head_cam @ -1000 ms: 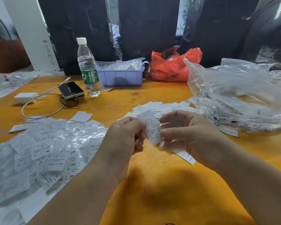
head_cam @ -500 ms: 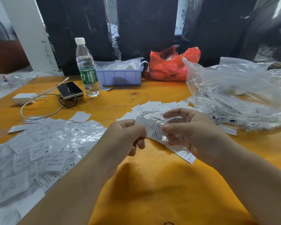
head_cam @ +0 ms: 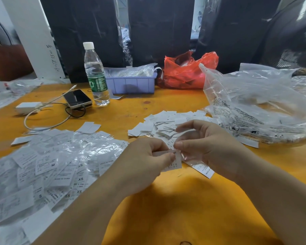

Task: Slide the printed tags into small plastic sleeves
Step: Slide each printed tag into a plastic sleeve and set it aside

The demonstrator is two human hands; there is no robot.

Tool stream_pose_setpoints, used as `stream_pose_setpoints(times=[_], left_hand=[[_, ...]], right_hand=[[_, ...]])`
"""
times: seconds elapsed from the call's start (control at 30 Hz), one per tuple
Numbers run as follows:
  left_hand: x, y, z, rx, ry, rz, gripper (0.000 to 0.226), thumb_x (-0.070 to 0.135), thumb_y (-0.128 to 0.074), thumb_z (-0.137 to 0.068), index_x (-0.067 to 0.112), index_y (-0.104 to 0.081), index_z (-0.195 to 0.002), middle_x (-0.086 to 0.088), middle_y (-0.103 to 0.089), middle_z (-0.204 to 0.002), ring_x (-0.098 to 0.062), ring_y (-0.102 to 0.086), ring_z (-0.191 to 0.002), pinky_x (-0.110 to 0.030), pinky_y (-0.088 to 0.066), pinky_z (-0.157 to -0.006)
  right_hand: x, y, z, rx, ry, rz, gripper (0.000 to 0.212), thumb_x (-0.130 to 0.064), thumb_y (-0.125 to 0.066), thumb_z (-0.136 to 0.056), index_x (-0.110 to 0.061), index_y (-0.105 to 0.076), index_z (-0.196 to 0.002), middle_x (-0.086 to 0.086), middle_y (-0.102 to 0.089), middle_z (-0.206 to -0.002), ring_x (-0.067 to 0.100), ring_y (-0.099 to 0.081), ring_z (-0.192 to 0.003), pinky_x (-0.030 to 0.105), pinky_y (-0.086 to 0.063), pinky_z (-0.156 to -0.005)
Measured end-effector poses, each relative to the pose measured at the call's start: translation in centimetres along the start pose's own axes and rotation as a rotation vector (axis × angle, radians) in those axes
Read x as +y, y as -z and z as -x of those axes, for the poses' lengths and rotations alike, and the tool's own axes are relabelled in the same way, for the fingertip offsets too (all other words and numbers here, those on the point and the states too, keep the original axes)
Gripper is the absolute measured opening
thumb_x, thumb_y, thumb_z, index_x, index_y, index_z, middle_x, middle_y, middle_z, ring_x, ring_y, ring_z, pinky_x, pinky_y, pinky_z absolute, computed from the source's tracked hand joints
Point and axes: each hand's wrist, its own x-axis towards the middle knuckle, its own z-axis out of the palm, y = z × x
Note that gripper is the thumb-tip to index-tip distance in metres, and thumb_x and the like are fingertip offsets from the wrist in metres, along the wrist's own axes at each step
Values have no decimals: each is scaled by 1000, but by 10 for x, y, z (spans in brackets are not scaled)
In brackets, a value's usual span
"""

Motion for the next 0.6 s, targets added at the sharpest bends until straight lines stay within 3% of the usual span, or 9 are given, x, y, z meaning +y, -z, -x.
stream_pose_setpoints(times=[0.2, 0.6], left_hand=[[0, -1, -4, -6, 124, 326, 18, 23, -62, -94, 9, -69, -86, 3, -68, -64, -9, -59, -56, -22, -51, -59], [13, -5, 3, -14, 79, 473, 16, 23, -62, -92, 15, -70, -80, 1, -69, -66, -9, -60, -58, -23, -51, -59]], right_hand=[[1, 4, -5, 78, 75, -201, 44, 5, -73, -59, -4, -61, -100, 13, -68, -81, 27, -68, -70, 32, -56, -65], [-3, 0, -2, 84, 130, -345, 47, 2, -73, -55, -8, -55, -97, 9, -64, -65, 21, -62, -56, 27, -53, -52]])
